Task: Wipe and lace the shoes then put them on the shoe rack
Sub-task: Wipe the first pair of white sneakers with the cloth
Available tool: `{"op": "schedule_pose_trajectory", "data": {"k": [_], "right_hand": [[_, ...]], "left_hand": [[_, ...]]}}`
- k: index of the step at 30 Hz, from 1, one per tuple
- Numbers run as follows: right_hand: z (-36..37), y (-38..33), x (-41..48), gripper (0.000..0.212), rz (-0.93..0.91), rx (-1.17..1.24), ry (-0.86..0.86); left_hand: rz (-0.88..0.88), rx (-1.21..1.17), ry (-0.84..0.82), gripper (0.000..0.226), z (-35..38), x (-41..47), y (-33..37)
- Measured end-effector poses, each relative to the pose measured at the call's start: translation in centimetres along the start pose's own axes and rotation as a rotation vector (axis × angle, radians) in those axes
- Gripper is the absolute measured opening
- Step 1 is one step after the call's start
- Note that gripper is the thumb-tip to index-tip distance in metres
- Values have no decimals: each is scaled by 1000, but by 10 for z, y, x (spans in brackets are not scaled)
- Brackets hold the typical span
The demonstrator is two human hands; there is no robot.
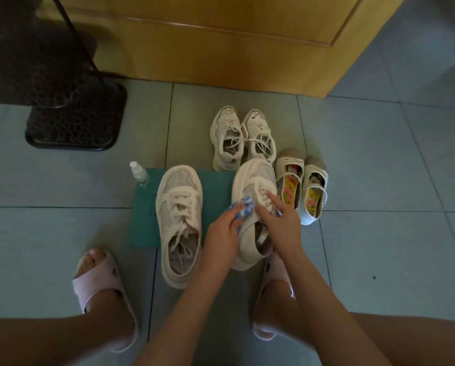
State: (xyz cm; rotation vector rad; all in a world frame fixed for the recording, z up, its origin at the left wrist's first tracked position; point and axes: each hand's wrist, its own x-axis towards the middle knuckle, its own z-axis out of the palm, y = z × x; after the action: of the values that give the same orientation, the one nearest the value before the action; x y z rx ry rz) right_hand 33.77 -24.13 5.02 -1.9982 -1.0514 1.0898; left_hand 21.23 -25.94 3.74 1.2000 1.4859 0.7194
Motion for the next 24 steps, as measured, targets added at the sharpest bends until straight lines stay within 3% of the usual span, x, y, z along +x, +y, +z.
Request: {"op": "schedule_pose_trajectory", "data": {"k": [8, 18, 24], "right_hand": [[12, 1, 5, 48, -43, -118, -5], [24, -2, 3, 49, -20, -230, -15], [25, -6, 1, 50, -34, -239, -22]], "left_hand": [[98, -19, 55, 41, 4, -57, -23], [-223, -299, 358, 42, 41, -94, -28], [-382, -474, 428, 36, 51, -101, -8]]}}
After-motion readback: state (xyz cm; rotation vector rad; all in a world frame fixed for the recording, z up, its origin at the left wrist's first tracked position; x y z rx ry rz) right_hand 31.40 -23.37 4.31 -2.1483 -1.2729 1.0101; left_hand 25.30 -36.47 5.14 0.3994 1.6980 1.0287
